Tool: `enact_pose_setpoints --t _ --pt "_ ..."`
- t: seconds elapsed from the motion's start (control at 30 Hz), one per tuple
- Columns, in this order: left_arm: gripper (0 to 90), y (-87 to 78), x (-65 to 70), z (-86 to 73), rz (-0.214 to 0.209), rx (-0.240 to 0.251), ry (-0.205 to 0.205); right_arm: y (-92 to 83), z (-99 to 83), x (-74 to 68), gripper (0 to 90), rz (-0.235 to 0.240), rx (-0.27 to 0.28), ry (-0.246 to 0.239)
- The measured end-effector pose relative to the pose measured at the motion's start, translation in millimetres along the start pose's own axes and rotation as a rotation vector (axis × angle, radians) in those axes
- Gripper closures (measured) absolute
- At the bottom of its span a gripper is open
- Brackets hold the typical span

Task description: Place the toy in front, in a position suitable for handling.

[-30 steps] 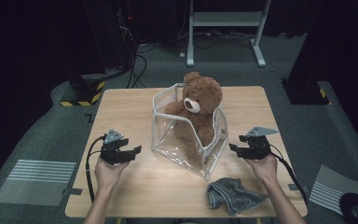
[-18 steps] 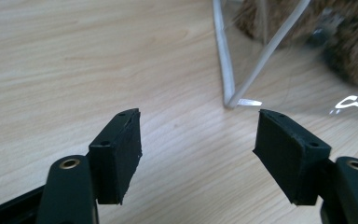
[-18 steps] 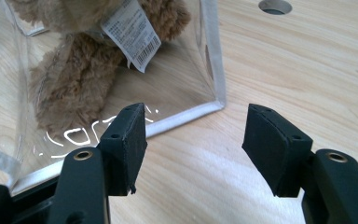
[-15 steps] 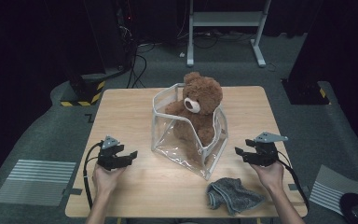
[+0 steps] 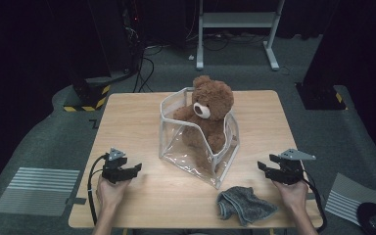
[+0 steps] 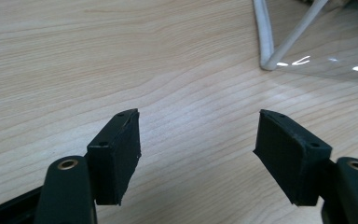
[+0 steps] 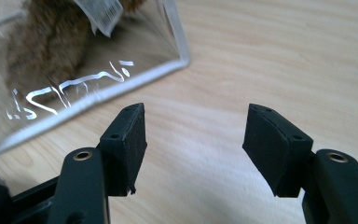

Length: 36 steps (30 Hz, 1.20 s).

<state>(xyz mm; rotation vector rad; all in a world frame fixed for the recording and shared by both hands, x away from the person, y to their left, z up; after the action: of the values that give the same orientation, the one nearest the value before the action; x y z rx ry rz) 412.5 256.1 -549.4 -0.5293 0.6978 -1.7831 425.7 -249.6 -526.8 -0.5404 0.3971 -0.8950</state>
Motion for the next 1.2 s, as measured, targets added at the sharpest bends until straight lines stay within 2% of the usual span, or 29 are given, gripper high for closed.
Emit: enact_pose_setpoints --t 0.1,0.3,0.53,0.73,0.9,1.2 --pt "31.1 0.8 -0.9 -3.3 0.008 -0.002 -0.009 -2.0 -12.7 4.6 38.3 -0.016 -0.011 0.023" --pt "31.0 0.7 -2.3 -8.6 0.025 0.002 -0.018 -6.4 -23.2 11.1 38.2 -0.044 -0.014 0.044" --pt "30.6 1.3 -3.9 -12.7 0.052 -0.007 -0.008 -3.4 -32.6 16.0 38.3 -0.097 -0.055 0.033" --pt "30.5 1.8 -7.3 -17.6 0.069 -0.015 -0.013 -0.1 -39.6 24.4 38.2 -0.141 -0.084 0.042" --pt "30.3 3.9 -9.1 -22.2 0.081 -0.034 -0.015 3.0 -43.8 27.8 38.2 -0.150 -0.099 0.054" --pt "30.1 3.8 -9.0 -23.6 0.102 -0.033 -0.005 6.0 -43.5 29.2 38.1 -0.161 -0.103 0.052"
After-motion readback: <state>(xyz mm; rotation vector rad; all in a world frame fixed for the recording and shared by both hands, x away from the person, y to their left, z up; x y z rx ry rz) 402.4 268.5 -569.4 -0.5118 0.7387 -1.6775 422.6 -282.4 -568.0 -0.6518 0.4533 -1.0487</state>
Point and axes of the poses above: each handheld gripper's, and its own axes: y roughly forward along the jaws, z roughly out of its top, x roughly to its right, the point moved 7 cm from there along y, roughly forward along the jaws, and after that the axes turned 4 degrees about z, right-handed, at the moved point
